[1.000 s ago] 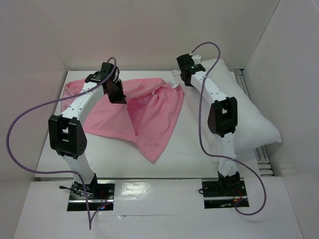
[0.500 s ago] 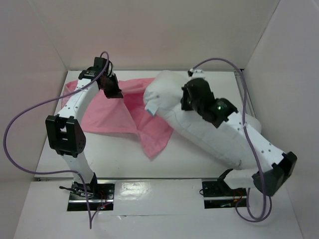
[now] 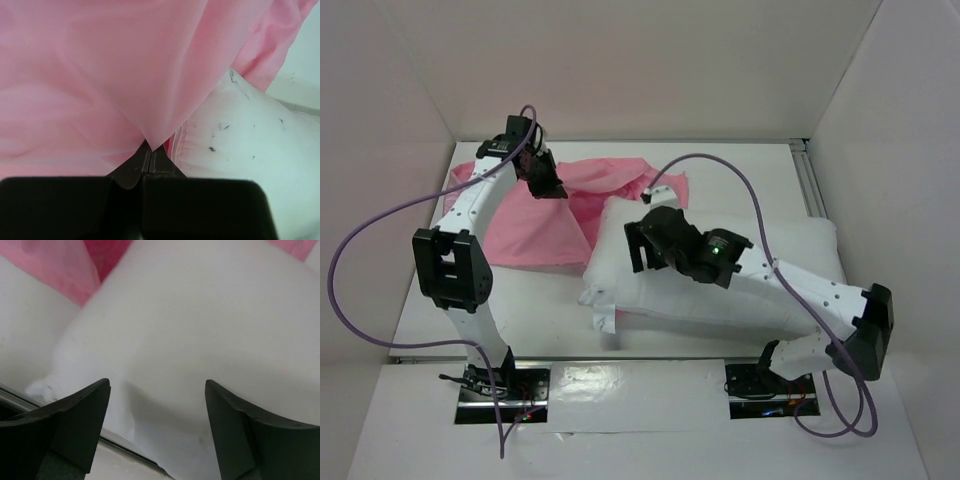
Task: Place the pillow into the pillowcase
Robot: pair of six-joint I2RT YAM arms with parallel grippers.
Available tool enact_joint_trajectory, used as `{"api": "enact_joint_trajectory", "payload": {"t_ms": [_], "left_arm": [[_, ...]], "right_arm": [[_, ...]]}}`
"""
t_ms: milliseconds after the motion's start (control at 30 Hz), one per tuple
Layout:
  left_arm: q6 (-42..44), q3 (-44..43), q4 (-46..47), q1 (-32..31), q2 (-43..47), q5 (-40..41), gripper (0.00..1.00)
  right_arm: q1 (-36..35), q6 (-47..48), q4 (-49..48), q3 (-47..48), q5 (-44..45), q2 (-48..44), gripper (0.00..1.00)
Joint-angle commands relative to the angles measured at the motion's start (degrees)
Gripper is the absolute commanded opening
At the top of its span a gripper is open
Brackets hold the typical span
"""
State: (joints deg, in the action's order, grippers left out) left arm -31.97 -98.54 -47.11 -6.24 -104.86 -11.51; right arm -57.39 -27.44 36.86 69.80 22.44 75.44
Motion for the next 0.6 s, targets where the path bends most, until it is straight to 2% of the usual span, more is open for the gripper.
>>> {"api": "enact_joint_trajectory", "payload": {"t_ms": [0,33,67,200,333,367,400,433,500,567], "left_arm": [[-0.99,0.72,0.27,0.09,2.99,-0.88,0.0],[-0.47,1.59,0.27,0.09,3.86,-0.88,0.0],[-0.47,2.29,0.27,0.09,4.57,-0.88,0.0],[-0.47,4.4,0.27,0.09,6.06,-0.88,0.0],[-0.47,5.55,0.79,0.09,8.26,-0.27,0.0],[-0.47,6.08,0.79,0.09,9.22,-0.27,0.0],[-0.47,6.95,0.79,0.09,9.76,-0.27,0.0],[0.06,7.48,0.79,-0.43,10.46,-0.27,0.0],[0.06,9.23,0.79,-0.44,12.92,-0.8,0.0],[0.68,10.47,0.79,-0.44,15.98,-0.18,0.0]], "right_arm": [[-0.1,0.72,3.46,11.3,3.58,8.45,0.86],[-0.7,0.72,6.7,15.85,2.97,10.58,0.92],[-0.71,0.72,8.3,17.98,2.44,14.61,0.93],[-0.71,-2.51,15.51,24.75,1.47,21.31,0.95],[-1.24,-6.48,17.1,23.37,-0.1,27.03,0.98],[-1.24,-7.01,17.1,22.84,-0.81,27.65,0.94],[-0.72,-7.01,16.32,21.62,-0.81,28.18,0.84],[-0.71,-7.01,16.31,21.61,-0.82,28.79,0.6],[-0.18,-8.15,15.78,21.61,0.67,28.28,0.0],[0.34,-6.58,14.57,21.61,0.68,25.48,0.0]]}}
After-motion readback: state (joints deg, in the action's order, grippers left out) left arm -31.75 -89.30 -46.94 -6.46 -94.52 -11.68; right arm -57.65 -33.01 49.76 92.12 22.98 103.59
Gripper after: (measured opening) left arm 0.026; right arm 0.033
